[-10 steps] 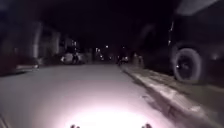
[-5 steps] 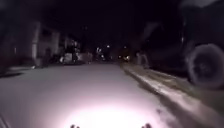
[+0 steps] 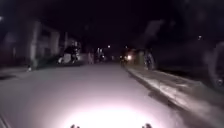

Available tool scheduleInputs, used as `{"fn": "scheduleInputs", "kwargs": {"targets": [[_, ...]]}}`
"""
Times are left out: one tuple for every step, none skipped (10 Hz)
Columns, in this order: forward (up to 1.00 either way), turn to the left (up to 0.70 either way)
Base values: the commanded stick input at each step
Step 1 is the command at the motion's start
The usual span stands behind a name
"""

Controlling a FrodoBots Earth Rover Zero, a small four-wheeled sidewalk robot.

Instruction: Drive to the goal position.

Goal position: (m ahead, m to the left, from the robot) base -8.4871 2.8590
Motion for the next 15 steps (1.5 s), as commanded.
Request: {"fn": "scheduleInputs", "kwargs": {"targets": [[1.00, 0.00], [1.00, 0.00], [1.00, 0.00], [1.00, 0.00], [1.00, 0.00], [1.00, 0.00], [1.00, -0.04], [1.00, -0.07], [1.00, -0.03], [1.00, 0.00], [1.00, 0.00], [1.00, 0.00], [1.00, 0.00], [1.00, 0.00], [1.00, 0.00]]}}
